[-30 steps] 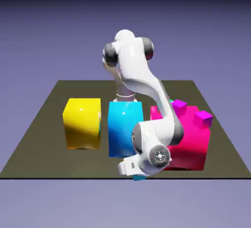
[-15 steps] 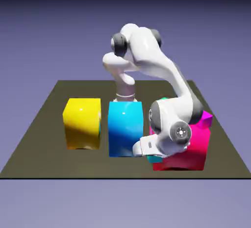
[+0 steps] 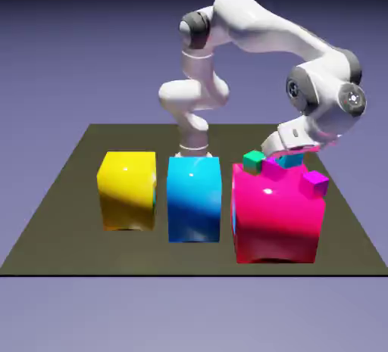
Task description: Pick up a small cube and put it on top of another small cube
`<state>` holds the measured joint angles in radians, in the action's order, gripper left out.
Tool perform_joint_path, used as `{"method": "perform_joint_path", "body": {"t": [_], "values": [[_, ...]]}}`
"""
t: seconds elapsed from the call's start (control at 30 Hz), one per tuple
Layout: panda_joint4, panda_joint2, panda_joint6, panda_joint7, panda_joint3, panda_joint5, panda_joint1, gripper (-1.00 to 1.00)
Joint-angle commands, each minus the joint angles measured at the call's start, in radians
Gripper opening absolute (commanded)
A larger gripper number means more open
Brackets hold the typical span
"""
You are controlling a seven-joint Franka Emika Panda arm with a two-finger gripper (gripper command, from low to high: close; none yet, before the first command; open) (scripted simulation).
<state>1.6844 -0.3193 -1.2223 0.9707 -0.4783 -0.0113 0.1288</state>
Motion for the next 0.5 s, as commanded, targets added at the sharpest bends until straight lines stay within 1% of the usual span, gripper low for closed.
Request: {"method": "perform_joint_path", "body": {"t": [0.0, 0.03, 0.13, 0.33, 0.37, 0.4, 0.43, 0.47], "values": [[0.018, 0.016, 0.012, -0.011, -0.036, -0.011, -0.016, -1.0], [0.036, 0.032, 0.024, -0.022, -0.073, -0.02, -0.033, -1.0], [0.023, 0.054, 0.014, -0.054, -0.079, -0.044, -0.064, -1.0], [0.24, 0.116, -0.149, -0.077, -0.076, -0.028, -0.085, -1.0], [0.254, 0.12, -0.16, -0.078, -0.075, -0.027, -0.086, -1.0], [0.254, 0.12, -0.16, -0.078, -0.075, -0.027, -0.086, 1.0], [0.254, 0.12, -0.16, -0.078, -0.075, -0.027, -0.086, 1.0], [0.217, 0.11, -0.133, -0.074, -0.076, -0.03, -0.083, 1.0]]}}
